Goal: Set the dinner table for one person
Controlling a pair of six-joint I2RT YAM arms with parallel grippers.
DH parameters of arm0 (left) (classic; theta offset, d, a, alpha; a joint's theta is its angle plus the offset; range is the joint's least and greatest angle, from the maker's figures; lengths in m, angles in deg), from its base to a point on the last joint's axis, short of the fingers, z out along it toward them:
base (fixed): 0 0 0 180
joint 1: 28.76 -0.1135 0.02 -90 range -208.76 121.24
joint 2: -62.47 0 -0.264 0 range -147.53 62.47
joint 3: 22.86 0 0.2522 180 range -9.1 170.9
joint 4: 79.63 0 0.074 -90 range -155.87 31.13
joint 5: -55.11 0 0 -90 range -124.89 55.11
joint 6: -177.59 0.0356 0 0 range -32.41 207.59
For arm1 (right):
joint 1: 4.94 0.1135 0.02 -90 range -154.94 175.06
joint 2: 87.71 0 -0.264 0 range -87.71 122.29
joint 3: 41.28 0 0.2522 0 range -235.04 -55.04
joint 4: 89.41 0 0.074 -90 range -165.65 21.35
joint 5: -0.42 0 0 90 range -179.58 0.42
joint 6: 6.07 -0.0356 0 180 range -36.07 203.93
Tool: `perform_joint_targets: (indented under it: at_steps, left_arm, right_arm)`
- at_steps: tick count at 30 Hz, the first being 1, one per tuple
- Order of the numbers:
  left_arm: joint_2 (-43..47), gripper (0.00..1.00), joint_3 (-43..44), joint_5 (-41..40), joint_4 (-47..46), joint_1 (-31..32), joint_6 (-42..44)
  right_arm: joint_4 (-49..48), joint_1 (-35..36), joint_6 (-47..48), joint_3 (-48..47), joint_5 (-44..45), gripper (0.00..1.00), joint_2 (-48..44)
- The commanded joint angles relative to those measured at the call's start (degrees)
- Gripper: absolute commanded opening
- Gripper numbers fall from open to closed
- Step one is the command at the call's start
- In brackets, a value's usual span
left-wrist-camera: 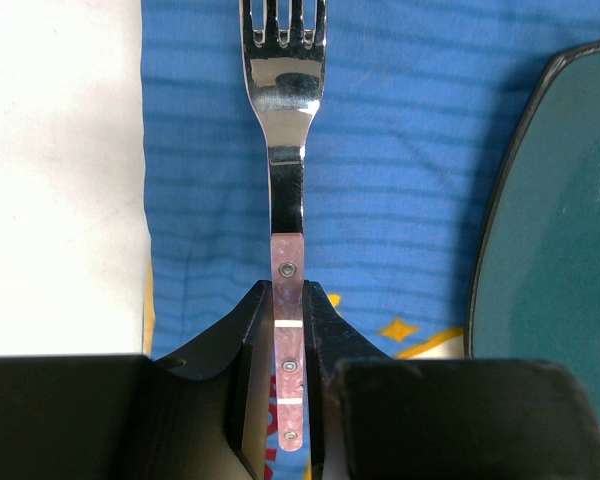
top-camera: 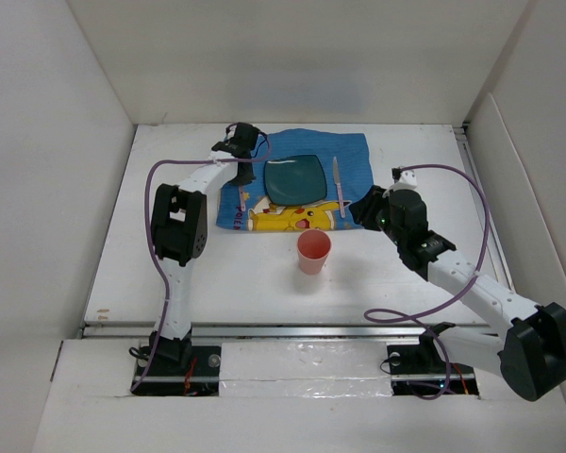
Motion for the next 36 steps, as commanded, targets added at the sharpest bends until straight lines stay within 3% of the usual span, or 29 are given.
perform_joint_targets:
  at_steps: [1,11,19,23,24,29,32,35,36]
  left_arm:
    - [1.9,0.00,-1.3,1.7,-4.7,0.6,3.4]
    - [3.4,0.00,-8.2,4.2,-9.5,0.6,5.8]
    - [3.9,0.00,-9.0,5.1,-11.2,0.6,5.4]
    - [3.3,0.10,-8.3,4.7,-10.2,0.6,4.7]
    - [3.3,0.20,-8.1,4.1,-9.9,0.6,4.5]
    - [6.7,0.39,-7.7,3.3,-8.6,0.6,3.1]
    - [12.3,0.55,-7.0,4.7,-8.1,0.6,1.3]
    - [19.8,0.59,-6.1,4.7,-7.2,1.1,-0.4]
    - [24.4,0.59,-6.4,4.5,-7.1,1.1,-0.6]
  right_arm:
    - [-2.3,0.5,0.6,-1.1,1.3,0.43,0.3]
    - [-2.2,1.6,0.9,-1.6,2.2,0.43,1.9]
    - [-1.6,2.1,1.1,-2.2,2.8,0.45,2.6]
    - [-1.7,2.7,1.5,-2.3,3.0,0.57,3.0]
    - [-1.6,2.7,1.8,-2.5,2.9,0.62,3.0]
    - [-2.7,5.1,2.5,-1.6,6.8,0.64,1.5]
    - [-2.6,8.2,3.4,-1.4,9.6,0.57,0.1]
    - [-5.6,11.8,4.7,0.4,14.5,0.26,-2.5]
    - [-5.2,12.3,5.0,0.6,14.4,0.06,-2.8]
